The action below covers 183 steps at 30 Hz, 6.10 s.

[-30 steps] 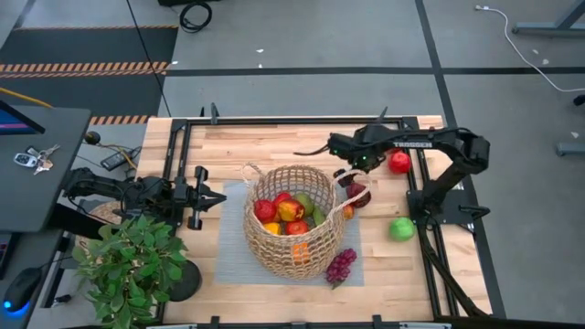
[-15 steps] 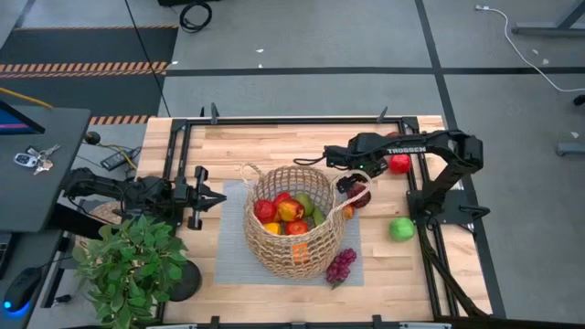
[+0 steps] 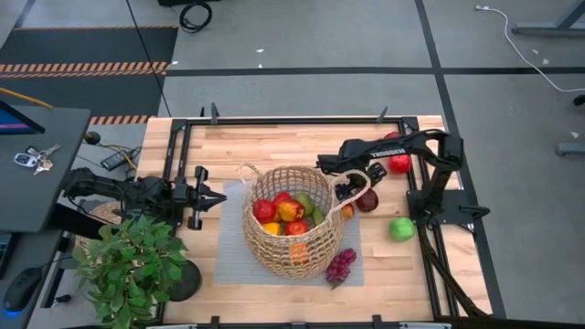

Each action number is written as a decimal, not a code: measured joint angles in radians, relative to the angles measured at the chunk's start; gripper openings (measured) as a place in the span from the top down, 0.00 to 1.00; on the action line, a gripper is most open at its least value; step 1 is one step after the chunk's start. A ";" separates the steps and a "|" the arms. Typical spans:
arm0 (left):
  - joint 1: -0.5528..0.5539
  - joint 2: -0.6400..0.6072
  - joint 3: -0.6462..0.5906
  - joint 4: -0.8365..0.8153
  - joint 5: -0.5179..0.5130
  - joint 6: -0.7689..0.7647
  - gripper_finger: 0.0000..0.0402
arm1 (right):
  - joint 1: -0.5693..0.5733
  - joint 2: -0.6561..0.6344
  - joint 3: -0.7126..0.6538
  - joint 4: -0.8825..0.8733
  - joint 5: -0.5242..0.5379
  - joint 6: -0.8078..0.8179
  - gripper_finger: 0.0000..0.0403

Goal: Build produce basket
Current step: Put the dark red apple into the brown basket

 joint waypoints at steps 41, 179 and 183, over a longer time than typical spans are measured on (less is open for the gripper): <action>0.000 0.000 0.000 0.000 0.000 0.000 0.92 | 0.057 -0.015 -0.199 -0.093 -0.111 0.029 0.04; 0.000 0.000 0.000 0.000 0.000 0.000 0.92 | 0.380 -0.012 1.022 0.148 0.351 -0.130 0.07; 0.000 0.000 0.000 0.000 0.000 0.000 0.93 | 0.378 -0.012 1.022 0.168 0.339 -0.203 0.07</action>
